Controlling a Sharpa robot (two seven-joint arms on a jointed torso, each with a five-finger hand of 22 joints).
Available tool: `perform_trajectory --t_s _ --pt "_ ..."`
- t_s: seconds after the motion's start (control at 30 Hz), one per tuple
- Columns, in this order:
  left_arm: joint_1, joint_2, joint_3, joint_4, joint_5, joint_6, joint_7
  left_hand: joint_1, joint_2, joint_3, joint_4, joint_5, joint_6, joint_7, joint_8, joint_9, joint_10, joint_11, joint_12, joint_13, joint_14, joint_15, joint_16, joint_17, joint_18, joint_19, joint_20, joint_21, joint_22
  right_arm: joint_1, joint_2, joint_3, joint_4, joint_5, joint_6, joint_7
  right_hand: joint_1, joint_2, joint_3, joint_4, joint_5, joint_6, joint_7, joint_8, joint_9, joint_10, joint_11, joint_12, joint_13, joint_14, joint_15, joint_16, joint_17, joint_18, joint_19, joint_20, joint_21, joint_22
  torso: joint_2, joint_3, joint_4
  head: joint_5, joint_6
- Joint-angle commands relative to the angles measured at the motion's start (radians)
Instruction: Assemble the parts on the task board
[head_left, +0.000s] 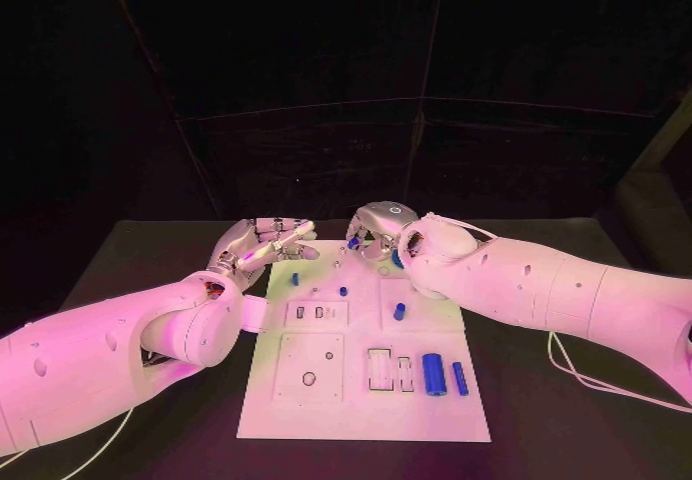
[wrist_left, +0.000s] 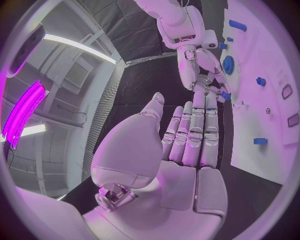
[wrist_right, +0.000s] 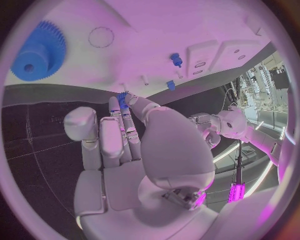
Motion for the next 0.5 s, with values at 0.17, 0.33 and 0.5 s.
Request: perform_trajectory --t_s 0.17,0.33,0.5 --pt "0.007 0.003 0.001 0.002 -0.006 0.016 0.001 -0.003 0.01 0.001 -0.002 0.0 -0.001 0.006 -0.003 -0.001 0.005 0.002 -0.003 -0.001 0.002 0.004 0.003 0.001 0.006 0.009 0.0 0.004 -0.002 0.003 0.036 0.001 -0.042 0.005 0.033 0.001 -0.006 -0.007 0.001 0.005 -0.007 -0.009 -0.001 -0.008 -0.002 -0.011 0.002 -0.01 -0.002 0.036 0.004 0.009 0.001 -0.016 -0.004 0.009 0.007 0.002 0.003 -0.0011 -0.0001 0.006 -0.004" --pt "0.011 0.003 0.001 0.004 -0.006 0.016 0.0 -0.003 0.01 0.001 -0.002 0.0 -0.001 0.006 -0.003 -0.001 0.005 0.002 -0.003 -0.001 0.002 0.004 0.003 0.001 0.006 0.009 0.0 0.004 -0.002 0.003 0.053 0.001 -0.059 0.004 0.061 -0.001 -0.007 -0.007 0.002 0.005 -0.009 -0.01 -0.001 -0.009 -0.002 -0.012 0.002 -0.011 -0.002 0.035 0.004 0.009 0.001 -0.015 -0.005 0.01 0.007 0.002 0.006 -0.002 -0.0011 0.006 -0.001" --pt "0.012 0.006 0.001 0.003 -0.006 0.017 -0.001 -0.003 0.01 0.001 -0.002 0.0 -0.001 0.006 -0.003 -0.001 0.005 0.002 -0.003 -0.001 0.002 0.004 0.003 0.001 0.006 0.009 0.0 0.004 -0.002 0.003 0.06 0.001 -0.073 0.001 0.078 -0.001 -0.009 -0.009 0.002 0.006 -0.011 -0.013 -0.001 -0.012 -0.003 -0.015 0.003 -0.014 -0.002 0.035 0.005 0.008 0.0 -0.015 -0.007 0.011 0.007 0.001 0.006 -0.0025 0.0027 0.005 0.002"
